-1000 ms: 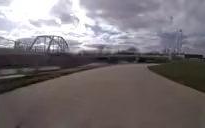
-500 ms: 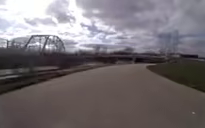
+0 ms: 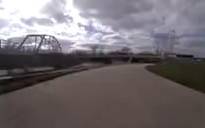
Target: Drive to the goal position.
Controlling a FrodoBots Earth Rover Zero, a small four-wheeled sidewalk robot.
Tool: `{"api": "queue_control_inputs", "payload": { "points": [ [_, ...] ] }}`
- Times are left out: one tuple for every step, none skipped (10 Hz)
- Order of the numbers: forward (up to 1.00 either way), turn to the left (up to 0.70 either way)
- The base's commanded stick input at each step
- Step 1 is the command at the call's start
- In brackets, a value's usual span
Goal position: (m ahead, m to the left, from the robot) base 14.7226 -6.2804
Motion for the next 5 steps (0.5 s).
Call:
{"api": "queue_control_inputs", "payload": {
  "points": [
    [1.00, 0.00],
    [1.00, 0.00],
    [1.00, 0.00],
    [1.00, 0.00],
    [1.00, 0.00]
  ]
}}
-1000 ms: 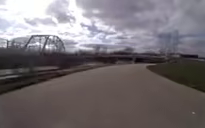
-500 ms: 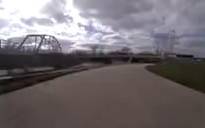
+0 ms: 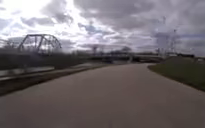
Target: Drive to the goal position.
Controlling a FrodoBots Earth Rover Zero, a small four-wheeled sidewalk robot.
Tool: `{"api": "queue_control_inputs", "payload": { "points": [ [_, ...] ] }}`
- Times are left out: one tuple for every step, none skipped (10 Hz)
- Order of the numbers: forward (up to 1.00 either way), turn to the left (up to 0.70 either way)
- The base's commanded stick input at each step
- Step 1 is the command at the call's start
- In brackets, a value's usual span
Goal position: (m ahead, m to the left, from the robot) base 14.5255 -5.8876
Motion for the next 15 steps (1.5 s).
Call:
{"api": "queue_control_inputs", "payload": {
  "points": [
    [1.00, 0.00],
    [1.00, 0.00],
    [1.00, -0.01],
    [1.00, -0.06],
    [1.00, -0.21],
    [1.00, -0.33],
    [1.00, -0.36],
    [1.00, -0.23],
    [1.00, -0.05],
    [1.00, 0.00],
    [1.00, 0.00],
    [1.00, 0.00],
    [1.00, 0.00],
    [1.00, 0.00],
    [1.00, 0.00]
  ]
}}
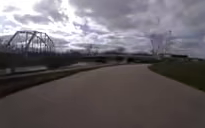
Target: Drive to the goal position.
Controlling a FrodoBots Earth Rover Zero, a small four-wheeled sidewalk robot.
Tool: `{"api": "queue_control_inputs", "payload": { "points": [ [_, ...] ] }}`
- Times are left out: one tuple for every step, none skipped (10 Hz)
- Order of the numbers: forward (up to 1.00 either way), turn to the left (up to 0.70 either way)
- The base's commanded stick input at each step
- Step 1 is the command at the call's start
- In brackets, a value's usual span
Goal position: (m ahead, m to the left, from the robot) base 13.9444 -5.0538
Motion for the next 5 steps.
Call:
{"api": "queue_control_inputs", "payload": {
  "points": [
    [1.00, 0.00],
    [1.00, 0.00],
    [1.00, 0.00],
    [1.00, 0.00],
    [1.00, 0.00]
  ]
}}
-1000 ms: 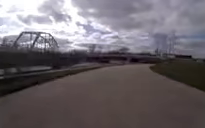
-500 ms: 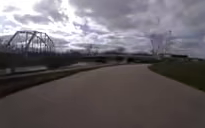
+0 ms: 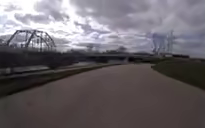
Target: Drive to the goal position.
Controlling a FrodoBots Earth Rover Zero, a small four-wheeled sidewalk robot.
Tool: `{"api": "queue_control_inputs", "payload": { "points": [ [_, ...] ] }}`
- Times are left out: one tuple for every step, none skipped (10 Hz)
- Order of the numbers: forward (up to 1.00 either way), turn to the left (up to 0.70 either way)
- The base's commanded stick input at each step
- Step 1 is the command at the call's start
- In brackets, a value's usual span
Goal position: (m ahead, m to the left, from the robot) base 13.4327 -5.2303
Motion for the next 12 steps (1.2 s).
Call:
{"api": "queue_control_inputs", "payload": {
  "points": [
    [1.00, 0.00],
    [1.00, 0.00],
    [1.00, 0.00],
    [1.00, -0.01],
    [1.00, -0.02],
    [1.00, -0.14],
    [1.00, -0.36],
    [1.00, -0.40],
    [1.00, -0.40],
    [1.00, -0.37],
    [1.00, -0.22],
    [1.00, 0.00]
  ]
}}
